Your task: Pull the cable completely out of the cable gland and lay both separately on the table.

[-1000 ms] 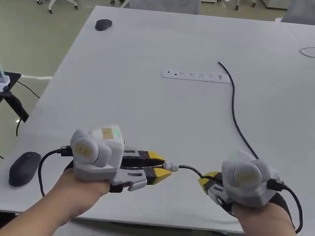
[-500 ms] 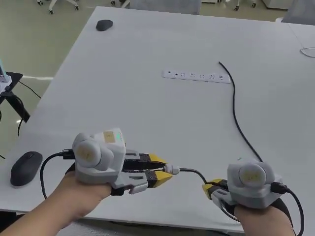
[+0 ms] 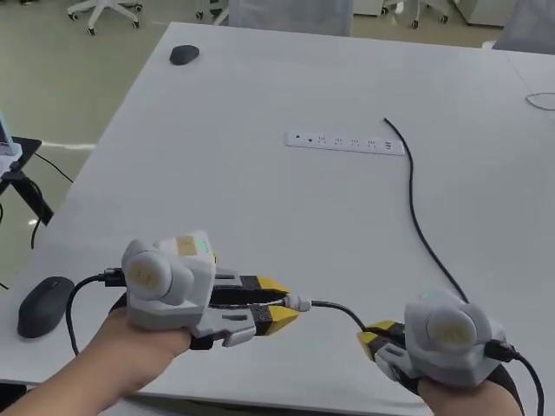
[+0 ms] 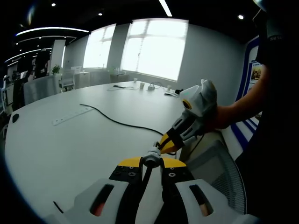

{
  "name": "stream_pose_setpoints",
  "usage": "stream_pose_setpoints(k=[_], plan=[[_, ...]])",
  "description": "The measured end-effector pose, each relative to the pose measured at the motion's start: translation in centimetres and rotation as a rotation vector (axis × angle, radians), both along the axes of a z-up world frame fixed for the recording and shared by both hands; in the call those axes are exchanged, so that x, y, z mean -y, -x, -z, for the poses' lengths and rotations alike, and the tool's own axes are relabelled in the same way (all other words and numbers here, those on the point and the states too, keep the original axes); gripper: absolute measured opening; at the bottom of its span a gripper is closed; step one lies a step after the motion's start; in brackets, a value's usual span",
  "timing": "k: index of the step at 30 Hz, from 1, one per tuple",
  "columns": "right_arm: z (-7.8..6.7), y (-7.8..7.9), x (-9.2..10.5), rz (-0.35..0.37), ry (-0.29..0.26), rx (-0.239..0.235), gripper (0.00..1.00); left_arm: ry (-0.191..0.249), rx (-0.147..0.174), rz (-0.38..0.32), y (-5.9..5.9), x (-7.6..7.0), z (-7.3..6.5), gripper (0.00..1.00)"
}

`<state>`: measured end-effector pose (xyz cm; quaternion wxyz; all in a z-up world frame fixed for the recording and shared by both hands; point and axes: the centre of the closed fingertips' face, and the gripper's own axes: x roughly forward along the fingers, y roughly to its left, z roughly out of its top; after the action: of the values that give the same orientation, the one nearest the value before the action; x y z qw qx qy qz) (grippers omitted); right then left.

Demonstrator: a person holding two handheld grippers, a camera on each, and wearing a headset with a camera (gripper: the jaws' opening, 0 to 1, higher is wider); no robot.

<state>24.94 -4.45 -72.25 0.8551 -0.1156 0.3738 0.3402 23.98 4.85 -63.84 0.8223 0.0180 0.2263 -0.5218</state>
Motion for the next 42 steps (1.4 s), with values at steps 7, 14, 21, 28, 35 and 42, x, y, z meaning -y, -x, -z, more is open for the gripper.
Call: stream_pose_setpoints(k=[7,14,21,28,35,42], plan=[[-0.9,0.4,-0.3,-0.033,0.013,0.025,0.03,0.0,0.001,-0.018,-0.3,-0.5,-0.2,0.15],[-3.0,0.6,-0.9,-0.063,-0.006,0.066,0.09,-0.002,0.001,-0.026,-0.3,-0.7,-0.1,0.15],[-5.8,0.7,-3.6,-0.204,0.028,0.156,0.16,-0.005,-0.001,-0.027,-0.1,-0.7,0.0,0.15],[-6.6,0.7,-5.6,-0.294,0.059,0.198,0.15,-0.008,-0.003,-0.025,0.1,-0.7,0.1,0.15],[-6.8,1.0,-6.9,-0.379,0.086,0.237,0.13,-0.008,-0.004,-0.023,0.3,-0.6,0.2,0.15],[-6.7,1.0,-7.8,-0.433,0.116,0.263,0.1,-0.005,-0.007,-0.012,0.4,-0.3,0.3,0.15]])
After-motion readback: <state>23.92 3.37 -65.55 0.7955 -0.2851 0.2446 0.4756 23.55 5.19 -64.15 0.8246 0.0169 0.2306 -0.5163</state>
